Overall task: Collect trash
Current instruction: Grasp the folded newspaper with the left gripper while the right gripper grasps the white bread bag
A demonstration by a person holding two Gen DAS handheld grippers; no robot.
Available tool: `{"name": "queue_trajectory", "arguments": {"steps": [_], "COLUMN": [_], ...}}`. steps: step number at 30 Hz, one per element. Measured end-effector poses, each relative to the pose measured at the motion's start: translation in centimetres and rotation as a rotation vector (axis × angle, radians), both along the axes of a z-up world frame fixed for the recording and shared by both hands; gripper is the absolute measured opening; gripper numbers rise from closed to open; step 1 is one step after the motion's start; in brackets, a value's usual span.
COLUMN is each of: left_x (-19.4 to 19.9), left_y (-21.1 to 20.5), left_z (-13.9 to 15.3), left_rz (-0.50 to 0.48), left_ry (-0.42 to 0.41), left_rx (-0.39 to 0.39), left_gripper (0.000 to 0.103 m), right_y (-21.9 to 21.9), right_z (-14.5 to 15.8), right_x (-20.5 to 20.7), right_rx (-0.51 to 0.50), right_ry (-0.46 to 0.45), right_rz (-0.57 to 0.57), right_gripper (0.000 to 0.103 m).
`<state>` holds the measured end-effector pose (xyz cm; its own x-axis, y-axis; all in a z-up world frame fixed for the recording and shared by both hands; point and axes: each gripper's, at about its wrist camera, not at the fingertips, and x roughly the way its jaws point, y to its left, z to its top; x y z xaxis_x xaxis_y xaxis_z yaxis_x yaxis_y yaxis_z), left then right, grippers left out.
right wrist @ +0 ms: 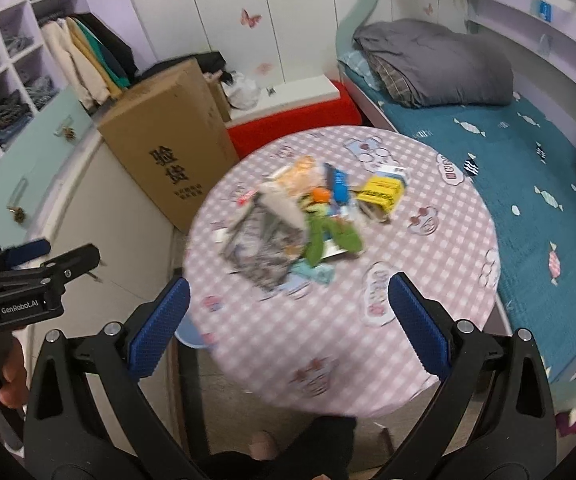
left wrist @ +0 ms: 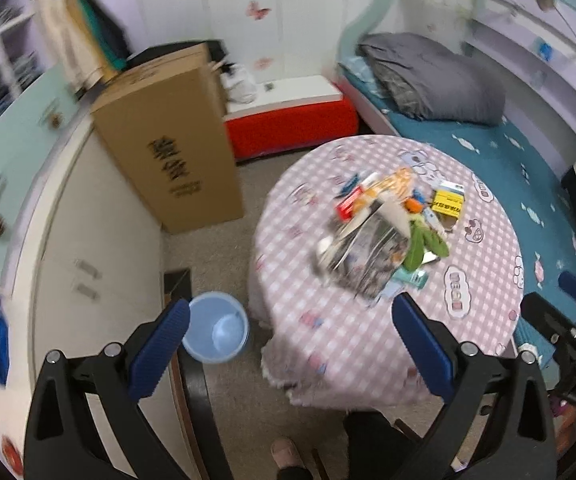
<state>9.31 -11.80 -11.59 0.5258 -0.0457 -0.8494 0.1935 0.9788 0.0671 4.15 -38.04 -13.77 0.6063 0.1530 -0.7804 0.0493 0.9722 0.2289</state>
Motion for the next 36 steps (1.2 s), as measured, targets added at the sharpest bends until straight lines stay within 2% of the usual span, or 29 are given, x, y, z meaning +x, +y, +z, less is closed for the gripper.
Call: {"name": "queue_trajectory", "arguments": {"steps": [8,11,14,16,18,20,21,23,25,27,31,33,35,36], "left_x": [8.8,11.7,13.4,14.1,14.6,14.7,14.6,14.5,14.4,14.0,12.9,12.3,11.7,11.4], "left_y": [-7.3,-8.2,-8.2,-8.4,-8.9,-9.7,-10.0,-10.2,-10.1,-9.7,-8.7,-8.1,-7.6,-7.4], "left_z": [-7.2,-10.9,-13.3,-14.4,-15.4,-15.9,-16.0,-16.2,-16.1,-15.4,-13.9,-13.4,-13.0,-12.8], "left_rz": [-0.175,-0.194,-0.197,-0.207,-0.244,-0.289,-0.309,-0.329,-0.322,-0.313,-0.283,-0.254,-0.212,-0.194], "left_ry": [0.036,0.112,0.153,0.177,0.212,0.224,0.227,0.242,0.246,0.247,0.244,0.260,0.275,0.280], "left_rx": [0.023,0.032,0.022,0.029,0.016,0.014,0.016,0.008,0.020,0.003,-0.055,-0.112,-0.167,-0.186], "left_gripper": [0.099,0.097,0.088,0.077,0.073,0.069,0.063,0.044,0.016,0.010,0.008,0.006,0.005,0.005], "right_y": [-5.1,-5.7,-5.8,-5.6,-5.5,-5.3,-5.3,-5.2,-5.1,-5.1,-5.2,-5.2,-5.2,-5.2], "right_z": [-4.4,-6.3,-8.0,-9.1,-9.9,-10.8,-11.1,-11.6,-12.1,-12.5,-13.4,-13.7,-13.8,-13.9], "right_x": [7.8,9.9,11.3,12.1,12.8,13.4,13.6,14.2,14.8,15.3,16.3,16.7,16.9,17.0], "right_rx": [-0.023,-0.001,0.019,0.023,0.024,0.028,0.031,0.030,0.028,0.030,0.043,0.046,0.051,0.055], "right_ry": [0.093,0.136,0.183,0.207,0.226,0.248,0.254,0.266,0.274,0.279,0.303,0.310,0.315,0.318], "right_rz": [0.059,0.079,0.092,0.105,0.121,0.133,0.137,0.147,0.153,0.157,0.159,0.162,0.159,0.159], "right_gripper": [0.097,0.097,0.097,0.097,0.097,0.097,0.097,0.097,0.097,0.097,0.097,0.097,0.084,0.082]}}
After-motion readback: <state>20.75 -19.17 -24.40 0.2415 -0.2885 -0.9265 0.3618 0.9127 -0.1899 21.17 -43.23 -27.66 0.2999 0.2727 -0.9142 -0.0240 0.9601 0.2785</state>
